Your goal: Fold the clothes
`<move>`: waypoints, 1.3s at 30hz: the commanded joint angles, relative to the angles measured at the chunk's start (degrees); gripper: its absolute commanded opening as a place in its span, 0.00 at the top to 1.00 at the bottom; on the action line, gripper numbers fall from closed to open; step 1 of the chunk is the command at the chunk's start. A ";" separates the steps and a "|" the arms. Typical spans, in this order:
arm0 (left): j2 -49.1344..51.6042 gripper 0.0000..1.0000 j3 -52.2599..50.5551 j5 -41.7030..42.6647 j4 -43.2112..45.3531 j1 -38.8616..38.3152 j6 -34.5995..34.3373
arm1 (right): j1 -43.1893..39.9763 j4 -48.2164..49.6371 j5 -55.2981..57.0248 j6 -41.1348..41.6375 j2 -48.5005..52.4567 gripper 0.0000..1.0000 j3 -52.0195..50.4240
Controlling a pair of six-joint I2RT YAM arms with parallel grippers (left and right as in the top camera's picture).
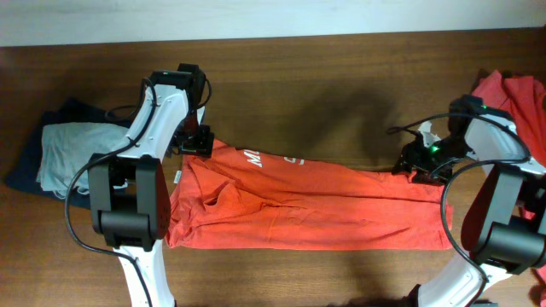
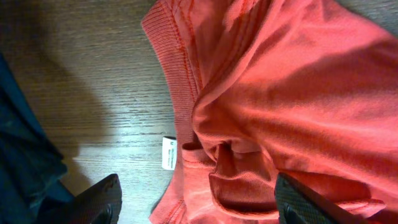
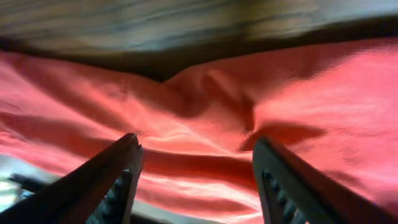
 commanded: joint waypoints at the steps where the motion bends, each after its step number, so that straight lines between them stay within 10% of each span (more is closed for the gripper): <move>1: -1.75 0.20 0.87 2.73 0.33 0.35 0.52 | 1.01 0.92 16.26 7.39 0.11 0.32 0.07; 16: -1.73 0.20 -10.25 7.41 13.49 0.35 0.72 | -1.79 3.43 20.11 9.73 0.33 0.26 -0.26; 19: -1.73 0.42 -13.11 7.43 16.76 0.35 0.74 | -3.08 2.91 17.94 9.75 0.33 0.24 -0.26; 22: -1.73 0.99 -14.53 7.43 16.00 0.35 0.70 | -4.66 2.21 14.56 9.70 0.33 0.23 -0.26; 32: -1.75 0.99 -14.51 7.10 15.93 0.35 0.72 | -5.03 8.46 9.90 6.78 0.57 0.23 -5.53; 39: -1.75 0.99 -14.51 6.75 15.93 0.46 0.76 | -5.16 16.37 13.38 10.38 3.06 0.72 -9.14</move>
